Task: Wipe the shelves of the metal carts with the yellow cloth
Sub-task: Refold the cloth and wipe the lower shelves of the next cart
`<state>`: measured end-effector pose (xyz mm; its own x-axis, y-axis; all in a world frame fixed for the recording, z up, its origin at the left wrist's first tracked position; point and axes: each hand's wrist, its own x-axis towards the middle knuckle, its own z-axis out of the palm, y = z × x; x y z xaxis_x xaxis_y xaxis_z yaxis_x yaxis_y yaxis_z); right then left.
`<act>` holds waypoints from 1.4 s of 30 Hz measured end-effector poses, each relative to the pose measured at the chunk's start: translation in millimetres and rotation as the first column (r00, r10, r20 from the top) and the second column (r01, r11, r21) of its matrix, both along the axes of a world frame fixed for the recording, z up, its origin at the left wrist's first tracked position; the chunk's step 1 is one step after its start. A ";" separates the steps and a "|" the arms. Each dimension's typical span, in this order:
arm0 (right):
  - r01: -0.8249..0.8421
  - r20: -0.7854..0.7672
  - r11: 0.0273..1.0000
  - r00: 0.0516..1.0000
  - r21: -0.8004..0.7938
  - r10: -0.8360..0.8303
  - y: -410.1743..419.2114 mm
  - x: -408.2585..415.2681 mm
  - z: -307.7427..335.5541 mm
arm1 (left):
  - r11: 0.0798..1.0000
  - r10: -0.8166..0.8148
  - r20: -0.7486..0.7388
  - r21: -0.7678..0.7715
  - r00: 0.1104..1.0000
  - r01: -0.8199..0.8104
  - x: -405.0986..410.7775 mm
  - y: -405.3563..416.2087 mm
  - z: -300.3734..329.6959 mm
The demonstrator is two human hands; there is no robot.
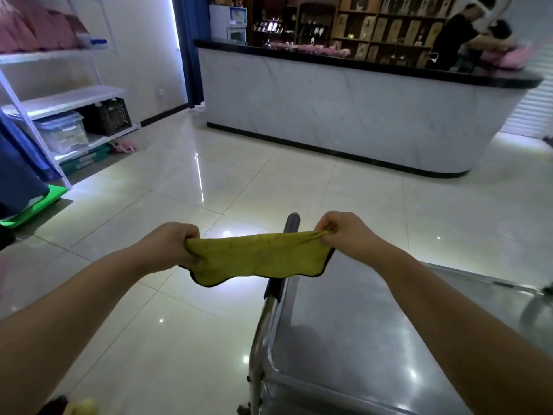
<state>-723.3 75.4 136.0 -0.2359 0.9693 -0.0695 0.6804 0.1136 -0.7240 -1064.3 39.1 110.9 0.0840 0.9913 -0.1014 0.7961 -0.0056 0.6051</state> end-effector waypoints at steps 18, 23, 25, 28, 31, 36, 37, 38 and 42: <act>0.459 0.214 0.885 0.875 -0.082 -0.434 -7.6 -5.9 -112.5 | 0.967 0.220 0.246 -0.184 0.944 -0.178 13.1 54.6 -103.2; 0.545 0.181 0.838 0.829 -0.040 -0.530 0.0 -5.5 -124.5 | 0.960 0.262 0.211 -0.157 0.942 -0.231 22.7 67.0 -112.9; 0.536 0.167 0.844 0.835 -0.032 -0.524 -4.2 -7.7 -132.1 | 0.971 0.222 0.159 -0.125 0.962 -0.203 32.4 65.9 -116.9; 0.490 0.217 0.868 0.858 -0.078 -0.465 -18.1 -13.5 -148.1 | 0.991 0.107 0.185 -0.102 0.977 -0.089 60.0 56.9 -120.0; 0.460 0.304 0.876 0.863 -0.144 -0.404 -38.6 -15.6 -168.5 | 0.991 -0.011 0.238 -0.124 0.971 0.041 98.7 47.1 -125.2; 0.435 0.482 0.878 0.823 -0.197 -0.300 -79.5 -7.3 -194.2 | 0.985 -0.024 0.163 -0.163 0.986 0.051 146.7 31.0 -132.5; 0.426 0.521 0.881 0.810 -0.206 -0.269 -88.0 -4.3 -198.2 | 0.989 -0.026 0.129 -0.144 0.991 0.044 150.2 27.8 -134.7; 0.415 0.559 0.886 0.794 -0.206 -0.242 -95.9 -1.4 -202.0 | 0.992 -0.026 0.107 -0.123 0.994 0.039 152.4 25.5 -136.8; 0.422 0.663 0.870 0.731 -0.255 -0.160 -125.4 6.1 -220.7 | 0.995 -0.035 0.090 -0.089 0.995 0.044 160.1 27.2 -142.5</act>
<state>-717.2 -49.9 -84.7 0.2739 0.8485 -0.4529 0.9333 -0.3481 -0.0878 -904.2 66.3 -31.6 0.1355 0.9741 -0.1810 0.7396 0.0221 0.6727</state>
